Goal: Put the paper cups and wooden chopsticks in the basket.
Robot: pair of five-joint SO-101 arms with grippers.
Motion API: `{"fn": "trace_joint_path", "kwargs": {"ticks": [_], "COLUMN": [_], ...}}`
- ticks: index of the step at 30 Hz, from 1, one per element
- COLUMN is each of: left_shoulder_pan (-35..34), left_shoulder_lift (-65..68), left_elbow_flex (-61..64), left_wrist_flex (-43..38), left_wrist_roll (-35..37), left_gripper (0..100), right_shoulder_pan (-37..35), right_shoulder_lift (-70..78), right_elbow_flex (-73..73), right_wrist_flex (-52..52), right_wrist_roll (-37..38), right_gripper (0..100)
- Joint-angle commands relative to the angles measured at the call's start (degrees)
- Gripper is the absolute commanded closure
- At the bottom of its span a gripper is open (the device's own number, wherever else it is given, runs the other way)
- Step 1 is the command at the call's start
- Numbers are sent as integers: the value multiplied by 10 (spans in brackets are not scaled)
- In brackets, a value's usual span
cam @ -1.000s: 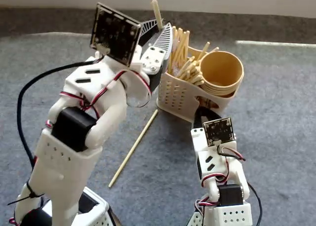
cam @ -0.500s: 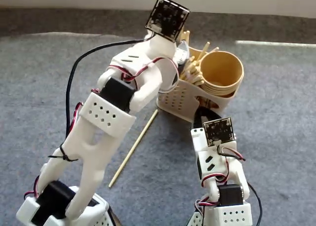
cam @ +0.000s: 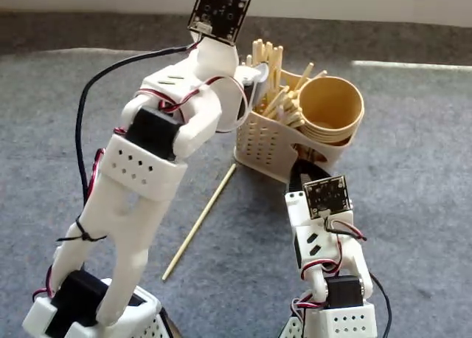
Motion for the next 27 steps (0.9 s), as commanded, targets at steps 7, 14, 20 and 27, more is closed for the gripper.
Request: {"fn": "trace_joint_path", "kwargs": {"ticks": [7,14,20,27], "left_shoulder_pan": [-7,-42,-29,-70], "left_shoulder_lift": [-63,-92,-110,-109], "left_elbow_flex": [-51,-50,-49,22], "left_wrist_flex": [121,185,276,338], "left_wrist_roll": [0,-32,-96,-106], "left_gripper": [860,862,915,874], "right_shoulder_pan": [4,4,4,4], "right_shoulder_lift": [-11,-11,-11,-11], "right_elbow_flex": [48,48,48,48], "right_wrist_flex": [-19,-19,-19,-19], "right_wrist_roll": [-1,-1,-1,-1], "right_gripper": [994,994,994,994]}}
